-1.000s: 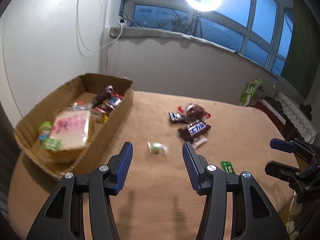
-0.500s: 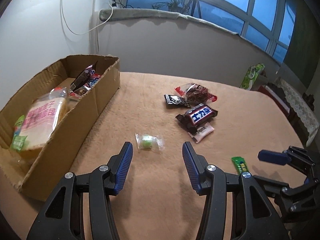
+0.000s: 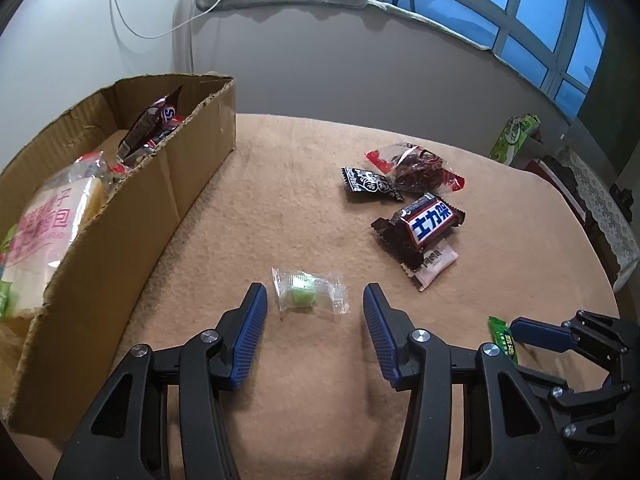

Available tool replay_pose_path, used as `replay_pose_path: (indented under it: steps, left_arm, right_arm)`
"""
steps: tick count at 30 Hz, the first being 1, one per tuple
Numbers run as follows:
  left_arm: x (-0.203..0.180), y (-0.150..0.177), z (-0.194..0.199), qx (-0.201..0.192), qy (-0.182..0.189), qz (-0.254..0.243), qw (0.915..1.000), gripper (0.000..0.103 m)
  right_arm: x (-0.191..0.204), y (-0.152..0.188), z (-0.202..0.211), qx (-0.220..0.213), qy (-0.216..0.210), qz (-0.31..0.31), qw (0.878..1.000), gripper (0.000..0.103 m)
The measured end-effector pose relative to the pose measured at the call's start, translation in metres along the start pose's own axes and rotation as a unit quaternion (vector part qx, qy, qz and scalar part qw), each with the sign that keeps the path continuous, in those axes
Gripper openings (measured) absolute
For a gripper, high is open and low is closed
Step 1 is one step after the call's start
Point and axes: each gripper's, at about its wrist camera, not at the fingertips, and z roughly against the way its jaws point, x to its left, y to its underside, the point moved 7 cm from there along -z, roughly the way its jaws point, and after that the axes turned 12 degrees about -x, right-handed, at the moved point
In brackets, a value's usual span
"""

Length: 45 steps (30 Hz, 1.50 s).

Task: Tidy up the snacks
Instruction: 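Grasp the small green candy with the left gripper while the right grasps the green-wrapped candy, then carry both green candies into the box and open both grippers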

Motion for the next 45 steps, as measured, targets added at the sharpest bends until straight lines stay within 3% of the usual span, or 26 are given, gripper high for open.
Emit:
replay_pose_path:
  steps: [4, 8, 15, 19, 24, 36, 45]
  left_arm:
    - [-0.001, -0.002, -0.004, 0.002, -0.005, -0.009, 0.9999, 0.046]
    - [0.004, -0.003, -0.004, -0.001, -0.013, -0.002, 0.9999, 0.035]
    - [0.005, -0.003, -0.002, -0.002, -0.017, -0.003, 0.9999, 0.026]
    - [0.007, -0.003, -0.002, -0.004, -0.011, 0.005, 0.9999, 0.025]
    - [0.006, -0.003, -0.002, -0.005, -0.007, 0.006, 0.9999, 0.024]
    - [0.001, -0.005, 0.015, -0.027, -0.010, -0.004, 0.9996, 0.023]
    - [0.001, -0.017, 0.052, -0.065, -0.008, 0.005, 0.9979, 0.023]
  right_arm:
    - [0.001, -0.002, -0.003, 0.003, 0.013, 0.009, 1.000, 0.048]
    - [-0.001, -0.005, -0.006, 0.003, 0.024, 0.007, 1.000, 0.049]
    - [-0.001, -0.010, -0.013, 0.008, 0.031, 0.013, 0.999, 0.053]
    - [0.001, -0.013, -0.018, 0.010, 0.036, 0.031, 0.999, 0.050]
    - [-0.002, -0.011, -0.014, 0.007, 0.049, 0.042, 0.998, 0.027]
    - [-0.013, -0.008, 0.003, -0.008, 0.032, 0.003, 0.999, 0.026]
    - [-0.015, -0.028, 0.028, -0.041, 0.021, -0.012, 0.999, 0.025]
